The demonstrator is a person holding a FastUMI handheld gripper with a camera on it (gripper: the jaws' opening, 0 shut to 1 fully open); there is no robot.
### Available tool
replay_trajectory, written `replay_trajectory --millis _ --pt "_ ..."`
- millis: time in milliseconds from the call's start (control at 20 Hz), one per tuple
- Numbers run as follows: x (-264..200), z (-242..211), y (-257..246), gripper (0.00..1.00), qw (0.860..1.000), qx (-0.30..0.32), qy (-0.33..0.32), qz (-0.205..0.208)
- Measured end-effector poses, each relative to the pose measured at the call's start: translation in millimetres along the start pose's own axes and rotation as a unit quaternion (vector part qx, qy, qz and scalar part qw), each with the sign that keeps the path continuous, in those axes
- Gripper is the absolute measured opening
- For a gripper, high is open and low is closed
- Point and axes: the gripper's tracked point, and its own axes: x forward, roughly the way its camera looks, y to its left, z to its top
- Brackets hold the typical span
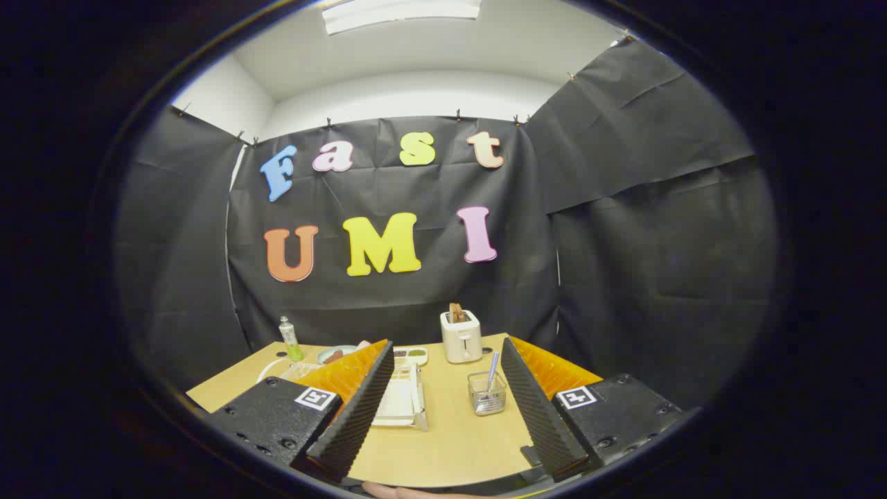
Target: Take the plate from the dish rack, then take the spoon from the basket and place it into the plate.
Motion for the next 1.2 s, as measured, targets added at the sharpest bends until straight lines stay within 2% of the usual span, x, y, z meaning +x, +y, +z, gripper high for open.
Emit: replay_trajectory --millis 750,900,1200 --pt "13.3 -17.1 -9.5 1.0 1.0 -0.013 0.015 -0.002" --pt "29.2 -19.6 -11.6 1.0 0.999 -0.025 0.023 -0.015" --pt "84.1 -18.6 8.6 1.0 0.995 -0.056 0.082 -0.005"
